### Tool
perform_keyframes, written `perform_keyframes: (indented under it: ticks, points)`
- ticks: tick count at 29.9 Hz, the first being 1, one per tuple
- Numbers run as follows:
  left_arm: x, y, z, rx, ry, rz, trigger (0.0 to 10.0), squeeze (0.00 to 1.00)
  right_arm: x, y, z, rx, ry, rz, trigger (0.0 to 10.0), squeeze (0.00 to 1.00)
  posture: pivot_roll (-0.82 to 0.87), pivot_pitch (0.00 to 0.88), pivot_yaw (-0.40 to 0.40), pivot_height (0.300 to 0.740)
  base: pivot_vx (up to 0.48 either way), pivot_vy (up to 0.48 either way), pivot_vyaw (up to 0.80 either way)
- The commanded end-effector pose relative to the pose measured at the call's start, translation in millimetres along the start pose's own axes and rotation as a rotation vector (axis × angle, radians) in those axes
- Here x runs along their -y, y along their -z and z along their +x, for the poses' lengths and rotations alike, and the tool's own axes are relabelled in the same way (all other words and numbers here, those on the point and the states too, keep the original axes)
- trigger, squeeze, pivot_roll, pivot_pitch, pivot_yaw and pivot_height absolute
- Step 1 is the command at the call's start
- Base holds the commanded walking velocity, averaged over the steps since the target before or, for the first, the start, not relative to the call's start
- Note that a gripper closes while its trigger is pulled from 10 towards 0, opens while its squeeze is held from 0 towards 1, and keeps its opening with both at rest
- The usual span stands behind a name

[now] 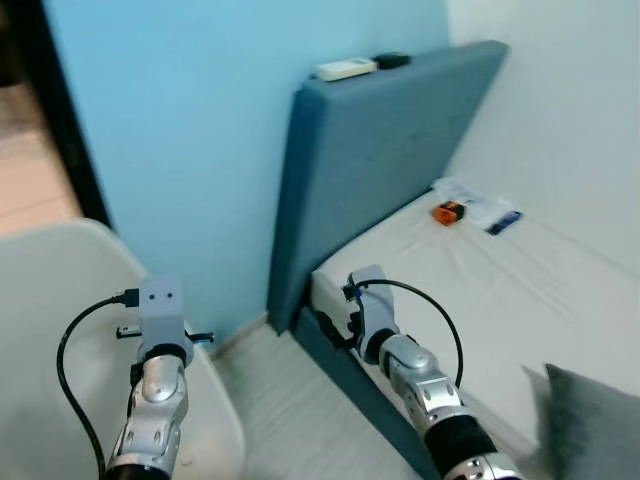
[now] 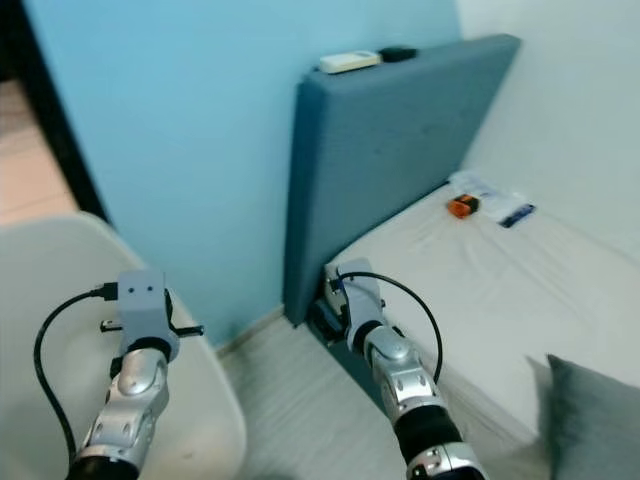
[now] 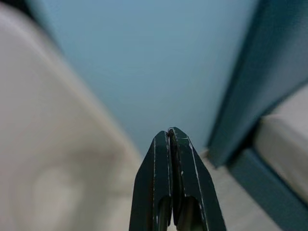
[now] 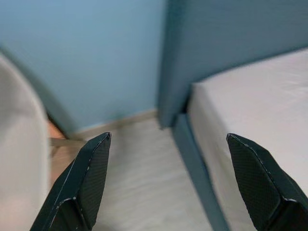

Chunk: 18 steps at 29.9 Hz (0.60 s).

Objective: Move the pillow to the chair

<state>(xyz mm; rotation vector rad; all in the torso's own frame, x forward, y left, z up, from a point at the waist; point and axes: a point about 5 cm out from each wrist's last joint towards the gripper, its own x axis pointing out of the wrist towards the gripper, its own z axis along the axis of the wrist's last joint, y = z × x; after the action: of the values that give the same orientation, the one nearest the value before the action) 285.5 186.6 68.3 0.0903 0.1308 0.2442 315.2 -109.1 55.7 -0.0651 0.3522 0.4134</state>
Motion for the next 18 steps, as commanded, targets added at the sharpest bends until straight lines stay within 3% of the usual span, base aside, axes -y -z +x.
perform_keyframes:
  ticks: [1,13,18]
  points:
    - [5.1,2.7,-2.7,-0.006,0.018,0.007,10.0,0.00,0.3,3.1,-2.0,-0.012,0.000,0.010,10.0,0.00,0.05,0.000,-0.138,0.740,0.000,0.000,-0.80]
    - [9.2,4.8,-3.1,-0.015,0.052,0.004,10.0,0.00,2.4,3.1,-3.0,-0.013,0.012,0.023,10.0,0.00,0.05,0.000,-0.131,0.740,0.000,0.000,-0.80]
    - [10.9,11.1,-4.2,-0.046,0.073,0.046,10.0,0.00,2.5,2.6,-3.3,-0.010,0.019,0.025,10.0,0.00,0.04,0.000,-0.125,0.740,0.000,0.000,-0.80]
